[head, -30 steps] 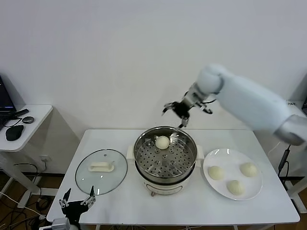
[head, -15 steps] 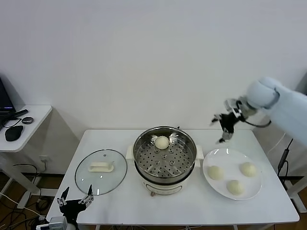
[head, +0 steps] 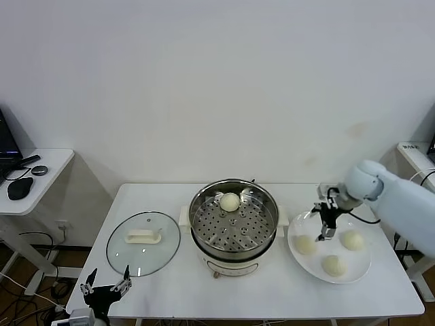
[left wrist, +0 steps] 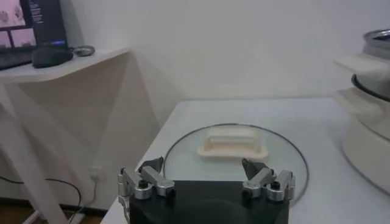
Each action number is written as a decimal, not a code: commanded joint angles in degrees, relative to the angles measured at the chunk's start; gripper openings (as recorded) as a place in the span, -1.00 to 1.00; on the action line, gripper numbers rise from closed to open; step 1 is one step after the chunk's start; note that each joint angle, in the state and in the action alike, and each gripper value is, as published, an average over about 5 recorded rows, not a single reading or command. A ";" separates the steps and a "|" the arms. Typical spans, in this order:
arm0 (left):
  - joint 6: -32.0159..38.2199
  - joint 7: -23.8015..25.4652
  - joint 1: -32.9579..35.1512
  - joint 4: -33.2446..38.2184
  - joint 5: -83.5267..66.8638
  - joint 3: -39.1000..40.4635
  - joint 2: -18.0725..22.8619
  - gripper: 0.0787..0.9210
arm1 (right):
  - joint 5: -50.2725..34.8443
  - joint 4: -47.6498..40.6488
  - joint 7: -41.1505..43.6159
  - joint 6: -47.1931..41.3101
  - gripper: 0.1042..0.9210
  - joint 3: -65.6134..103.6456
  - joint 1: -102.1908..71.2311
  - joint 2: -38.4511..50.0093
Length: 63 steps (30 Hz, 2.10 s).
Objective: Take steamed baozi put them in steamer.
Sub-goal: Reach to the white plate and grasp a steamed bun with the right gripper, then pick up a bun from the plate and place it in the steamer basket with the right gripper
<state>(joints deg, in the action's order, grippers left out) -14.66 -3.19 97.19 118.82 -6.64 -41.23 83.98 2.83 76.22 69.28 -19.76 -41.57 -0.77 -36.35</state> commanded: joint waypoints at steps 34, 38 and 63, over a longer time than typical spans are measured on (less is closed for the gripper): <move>0.01 0.02 0.50 -0.57 0.42 0.77 0.53 0.77 | 9.42 -7.06 -3.58 0.49 0.76 5.34 -9.82 -7.43; 0.01 0.02 0.42 -0.55 0.46 0.88 0.57 0.77 | 9.10 -7.06 -3.52 0.35 0.63 5.52 -9.80 -7.26; -0.13 -0.51 -0.98 1.35 3.07 2.23 0.77 0.77 | -15.07 5.53 1.36 -5.59 -0.17 -21.82 30.84 2.24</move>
<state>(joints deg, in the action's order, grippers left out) -14.26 -3.60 96.34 118.64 -4.82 -39.27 84.41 -0.20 76.71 68.96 -23.26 -46.70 7.54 -36.88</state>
